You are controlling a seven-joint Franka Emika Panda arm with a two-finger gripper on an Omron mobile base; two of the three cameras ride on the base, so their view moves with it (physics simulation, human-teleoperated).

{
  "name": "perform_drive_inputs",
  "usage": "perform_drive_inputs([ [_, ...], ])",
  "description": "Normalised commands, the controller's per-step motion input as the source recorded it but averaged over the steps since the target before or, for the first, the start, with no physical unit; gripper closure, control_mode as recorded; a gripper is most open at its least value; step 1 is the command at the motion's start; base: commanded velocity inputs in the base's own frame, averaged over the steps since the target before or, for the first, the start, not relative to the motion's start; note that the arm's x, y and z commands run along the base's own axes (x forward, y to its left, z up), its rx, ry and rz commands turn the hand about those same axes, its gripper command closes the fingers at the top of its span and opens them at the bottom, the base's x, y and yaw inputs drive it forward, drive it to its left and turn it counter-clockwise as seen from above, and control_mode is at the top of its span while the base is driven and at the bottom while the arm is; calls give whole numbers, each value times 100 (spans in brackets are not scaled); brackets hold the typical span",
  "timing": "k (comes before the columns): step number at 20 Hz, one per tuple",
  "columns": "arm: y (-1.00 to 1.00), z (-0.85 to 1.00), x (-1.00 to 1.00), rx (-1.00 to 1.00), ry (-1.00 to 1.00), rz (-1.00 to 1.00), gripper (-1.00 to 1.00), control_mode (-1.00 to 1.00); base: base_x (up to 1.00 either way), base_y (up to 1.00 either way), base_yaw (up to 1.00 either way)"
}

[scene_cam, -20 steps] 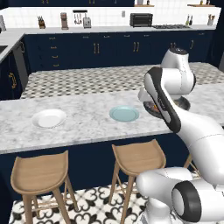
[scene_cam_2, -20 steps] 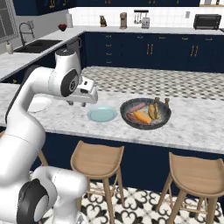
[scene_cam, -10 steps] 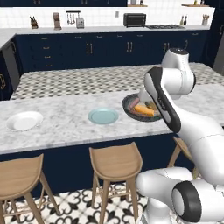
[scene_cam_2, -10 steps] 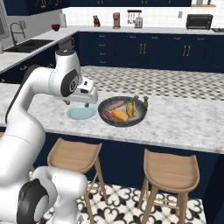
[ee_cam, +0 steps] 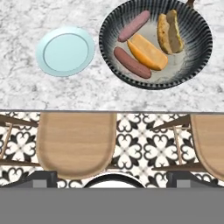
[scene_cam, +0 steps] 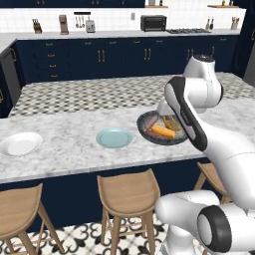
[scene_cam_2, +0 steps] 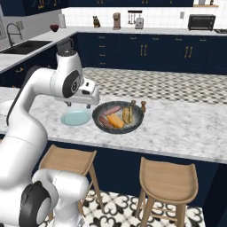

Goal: Place one bun and one sausage from the bowl on each plate.

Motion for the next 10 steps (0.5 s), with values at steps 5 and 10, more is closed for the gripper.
perform_drive_inputs([
  [5,-5,-2,40,0,7,0,-100,-100,60,-7,0],
  [10,-18,-47,100,-3,14,0,-100,-100,0,0,0],
])
